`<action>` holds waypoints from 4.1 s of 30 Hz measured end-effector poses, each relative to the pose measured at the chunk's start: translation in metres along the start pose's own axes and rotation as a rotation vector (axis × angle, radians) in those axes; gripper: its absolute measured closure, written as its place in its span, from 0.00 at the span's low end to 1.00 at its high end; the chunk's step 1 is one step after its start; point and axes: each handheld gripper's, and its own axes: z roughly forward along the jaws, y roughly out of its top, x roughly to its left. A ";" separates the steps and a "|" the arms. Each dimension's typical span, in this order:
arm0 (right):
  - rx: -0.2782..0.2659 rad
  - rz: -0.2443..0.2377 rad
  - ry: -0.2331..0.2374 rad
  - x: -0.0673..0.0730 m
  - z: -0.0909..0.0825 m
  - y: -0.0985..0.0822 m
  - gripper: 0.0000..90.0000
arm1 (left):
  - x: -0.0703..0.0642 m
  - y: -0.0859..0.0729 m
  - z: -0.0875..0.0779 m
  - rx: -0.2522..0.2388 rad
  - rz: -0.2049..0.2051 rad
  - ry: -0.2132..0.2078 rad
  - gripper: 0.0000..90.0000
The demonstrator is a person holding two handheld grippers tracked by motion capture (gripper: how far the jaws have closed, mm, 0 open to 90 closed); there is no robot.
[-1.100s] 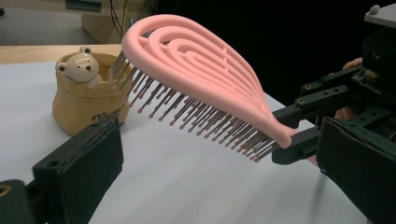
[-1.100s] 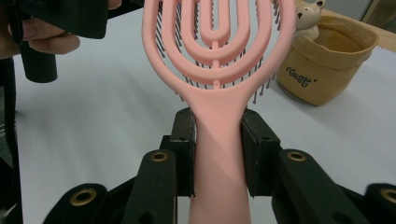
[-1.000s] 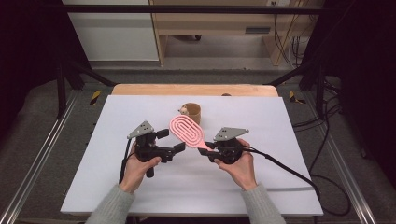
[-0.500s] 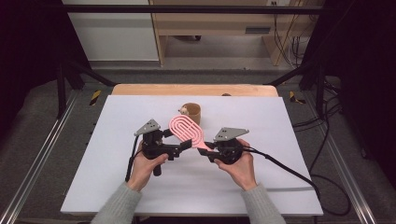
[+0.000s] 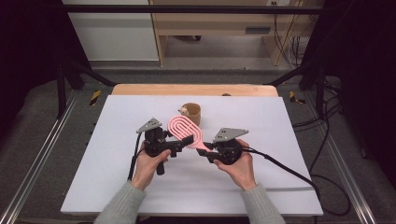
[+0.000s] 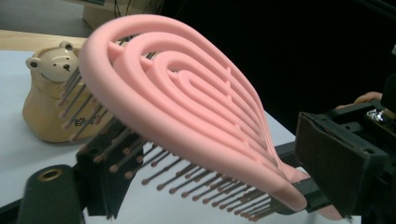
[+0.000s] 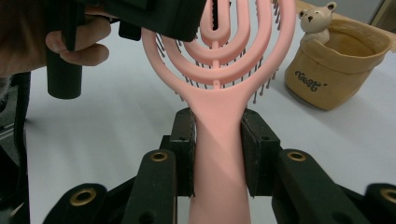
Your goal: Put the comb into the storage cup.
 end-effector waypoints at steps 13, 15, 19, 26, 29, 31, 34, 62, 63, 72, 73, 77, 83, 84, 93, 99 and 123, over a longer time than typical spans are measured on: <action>-0.008 -0.010 0.005 0.000 0.003 -0.001 0.77 | 0.002 0.000 -0.003 -0.008 -0.022 0.022 0.37; -0.007 -0.010 0.006 0.000 0.003 -0.002 0.77 | 0.002 0.001 -0.004 -0.013 -0.030 0.020 0.38; -0.004 -0.015 0.007 0.000 0.005 -0.002 0.77 | 0.001 0.001 -0.004 -0.018 -0.031 0.019 0.43; 0.013 -0.023 0.008 0.000 0.008 -0.004 0.78 | -0.002 0.002 -0.007 -0.044 -0.029 0.005 0.51; 0.025 -0.027 0.013 0.001 0.010 -0.004 0.78 | -0.004 0.004 -0.008 -0.061 -0.038 -0.014 0.57; 0.036 -0.032 0.013 0.002 0.012 -0.005 0.78 | -0.006 0.005 -0.009 -0.061 -0.035 -0.023 0.60; 0.042 -0.038 0.009 0.004 0.013 -0.005 0.78 | -0.010 0.005 -0.010 -0.063 -0.023 -0.025 0.63; -0.011 -0.026 0.049 0.006 0.011 -0.003 0.78 | -0.031 0.012 -0.016 -0.093 0.009 -0.051 0.69; -0.014 -0.024 0.052 0.006 0.011 -0.003 0.78 | -0.031 0.012 -0.016 -0.097 0.004 -0.052 0.69; -0.032 -0.006 0.079 0.007 0.010 -0.001 0.76 | -0.034 0.019 -0.015 -0.111 0.002 -0.045 0.70; -0.032 -0.006 0.079 0.007 0.010 -0.001 0.76 | -0.034 0.019 -0.015 -0.113 0.006 -0.046 0.70; -0.038 -0.016 0.070 0.007 0.010 -0.001 0.77 | -0.039 0.022 -0.014 -0.107 0.054 -0.027 0.70; -0.044 -0.013 0.060 0.007 0.009 -0.001 0.72 | -0.041 0.028 -0.013 -0.109 0.066 -0.009 0.70; -0.045 -0.012 0.056 0.007 0.009 -0.001 0.70 | -0.041 0.029 -0.014 -0.110 0.066 -0.005 0.70; -0.119 0.025 0.025 0.005 0.000 0.004 0.39 | -0.041 0.040 -0.019 -0.113 0.120 0.050 0.70; -0.136 0.035 0.007 0.000 -0.006 0.005 0.25 | -0.038 0.046 -0.022 -0.116 0.126 0.071 0.70; -0.084 0.083 -0.044 -0.036 -0.029 -0.026 0.06 | -0.031 0.076 -0.047 -0.144 0.178 0.136 0.70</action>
